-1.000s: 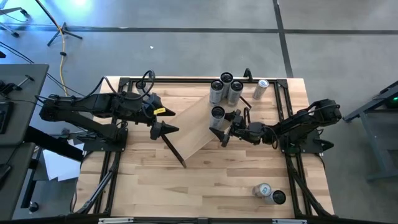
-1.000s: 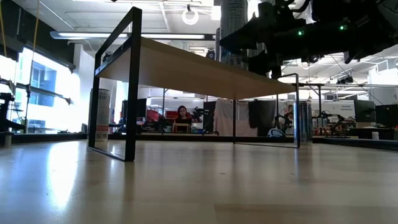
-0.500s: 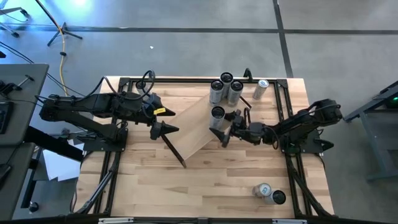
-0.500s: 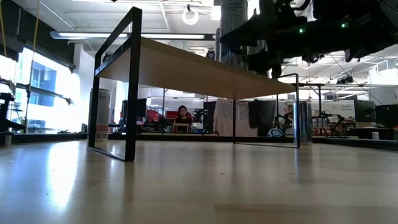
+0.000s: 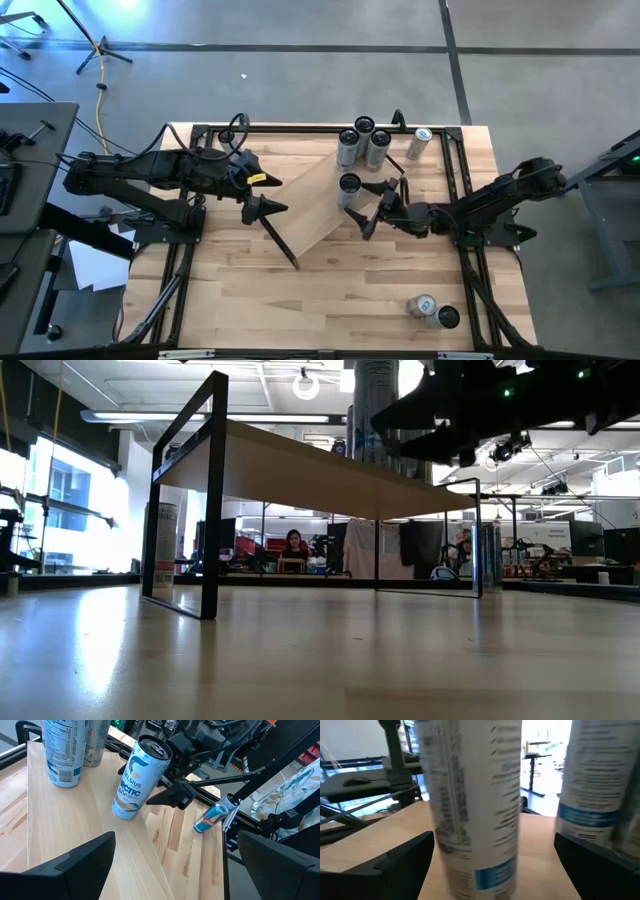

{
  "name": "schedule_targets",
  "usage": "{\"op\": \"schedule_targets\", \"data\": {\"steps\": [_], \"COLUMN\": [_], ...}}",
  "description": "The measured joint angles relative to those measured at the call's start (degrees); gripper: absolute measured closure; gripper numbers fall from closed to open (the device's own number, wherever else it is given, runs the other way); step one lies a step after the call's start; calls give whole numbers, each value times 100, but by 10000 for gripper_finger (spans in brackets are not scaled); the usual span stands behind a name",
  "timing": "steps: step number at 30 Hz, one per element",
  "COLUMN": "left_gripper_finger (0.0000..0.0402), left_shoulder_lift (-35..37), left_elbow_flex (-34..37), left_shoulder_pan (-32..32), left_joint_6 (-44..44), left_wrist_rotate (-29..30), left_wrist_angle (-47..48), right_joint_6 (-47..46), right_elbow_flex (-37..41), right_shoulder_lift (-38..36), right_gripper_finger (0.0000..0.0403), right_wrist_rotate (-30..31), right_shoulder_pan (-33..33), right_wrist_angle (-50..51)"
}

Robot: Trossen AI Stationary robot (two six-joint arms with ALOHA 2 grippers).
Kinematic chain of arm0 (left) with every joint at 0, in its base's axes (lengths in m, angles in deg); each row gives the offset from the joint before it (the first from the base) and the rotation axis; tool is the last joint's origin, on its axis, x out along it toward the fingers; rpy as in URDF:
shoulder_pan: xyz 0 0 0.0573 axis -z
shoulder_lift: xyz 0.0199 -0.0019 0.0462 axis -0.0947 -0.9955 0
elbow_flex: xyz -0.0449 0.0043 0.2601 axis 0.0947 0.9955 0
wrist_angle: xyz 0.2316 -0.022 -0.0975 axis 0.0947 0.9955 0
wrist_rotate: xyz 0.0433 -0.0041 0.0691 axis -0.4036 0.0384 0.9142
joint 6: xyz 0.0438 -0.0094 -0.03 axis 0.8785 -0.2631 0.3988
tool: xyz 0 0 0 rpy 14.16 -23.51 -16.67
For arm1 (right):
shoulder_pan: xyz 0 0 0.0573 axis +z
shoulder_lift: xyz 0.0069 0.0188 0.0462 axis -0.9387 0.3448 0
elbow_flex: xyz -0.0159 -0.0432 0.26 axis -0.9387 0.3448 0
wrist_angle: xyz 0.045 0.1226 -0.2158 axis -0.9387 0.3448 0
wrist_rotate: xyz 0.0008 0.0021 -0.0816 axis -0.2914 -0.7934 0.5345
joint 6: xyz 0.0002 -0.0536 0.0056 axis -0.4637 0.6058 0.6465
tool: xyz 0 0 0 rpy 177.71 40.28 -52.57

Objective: Place canned beverage on shelf
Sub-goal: Put the white-blue soda can on the shelf and align it with the other white-blue soda can

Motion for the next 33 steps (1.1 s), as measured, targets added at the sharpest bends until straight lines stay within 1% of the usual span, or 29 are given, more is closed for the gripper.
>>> {"op": "schedule_targets", "data": {"steps": [8, 15, 22, 27, 33], "left_gripper_finger": [14, 14, 14, 14, 14], "left_shoulder_lift": [0, 0, 0, 0, 0], "left_elbow_flex": [0, 0, 0, 0, 0], "left_shoulder_pan": [0, 1, 0, 2, 0], "left_joint_6": [-2, 3, 4, 13, 15], "left_wrist_rotate": [-2, 0, 0, 0, 1], "left_wrist_angle": [2, 2, -13, -85, -184], "right_joint_6": [-116, -501, -936, -1260, -2188], "right_elbow_flex": [0, 0, 2, 2, 2], "right_shoulder_lift": [-909, -1801, -2632, -3083, -3344], "right_gripper_finger": [4, 4, 4, 4, 4], "right_wrist_rotate": [-176, -194, -165, -163, -100], "right_shoulder_pan": [324, 854, 1356, 1637, 1732], "right_wrist_angle": [1141, 2588, 3604, 3676, 3395]}}
